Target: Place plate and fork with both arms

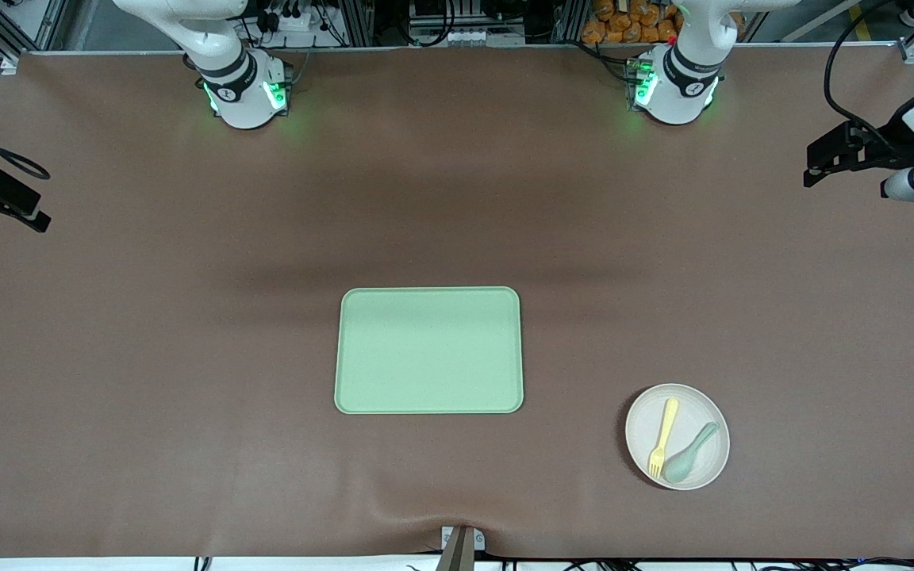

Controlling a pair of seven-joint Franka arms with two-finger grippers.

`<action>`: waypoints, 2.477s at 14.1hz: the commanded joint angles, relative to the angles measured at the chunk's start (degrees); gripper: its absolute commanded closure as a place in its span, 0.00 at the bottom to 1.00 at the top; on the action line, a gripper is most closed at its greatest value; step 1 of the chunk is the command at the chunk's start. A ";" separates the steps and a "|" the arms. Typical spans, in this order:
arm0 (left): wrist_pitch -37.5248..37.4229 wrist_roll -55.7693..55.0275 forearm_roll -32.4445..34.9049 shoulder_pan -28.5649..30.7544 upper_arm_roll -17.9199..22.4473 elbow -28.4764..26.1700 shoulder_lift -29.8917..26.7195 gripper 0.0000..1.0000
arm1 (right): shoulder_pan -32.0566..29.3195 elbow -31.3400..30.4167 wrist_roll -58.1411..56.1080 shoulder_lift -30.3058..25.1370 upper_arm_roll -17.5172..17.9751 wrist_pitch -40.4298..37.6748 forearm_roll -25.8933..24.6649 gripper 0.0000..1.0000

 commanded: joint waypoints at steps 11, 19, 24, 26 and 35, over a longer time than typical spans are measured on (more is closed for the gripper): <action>-0.30 -0.38 0.74 -0.14 -0.19 0.34 0.86 0.00 | -1.58 0.81 -0.55 0.21 0.90 -0.72 1.01 0.00; 4.27 -0.47 0.82 0.57 -0.10 -0.10 7.27 0.00 | -1.49 0.81 -0.55 0.29 0.90 -0.64 1.01 0.00; 11.11 -0.64 1.18 0.83 0.43 -1.41 12.90 0.00 | -1.66 0.81 -0.55 0.21 0.90 -0.64 1.01 0.00; 13.93 -0.64 1.18 2.14 0.43 -1.85 14.30 0.00 | -1.75 0.81 -0.55 0.21 0.90 -0.64 1.01 0.00; 22.81 -0.64 0.66 4.52 0.52 -1.51 21.16 0.00 | -1.66 0.81 -0.55 0.21 0.90 -0.64 1.01 0.00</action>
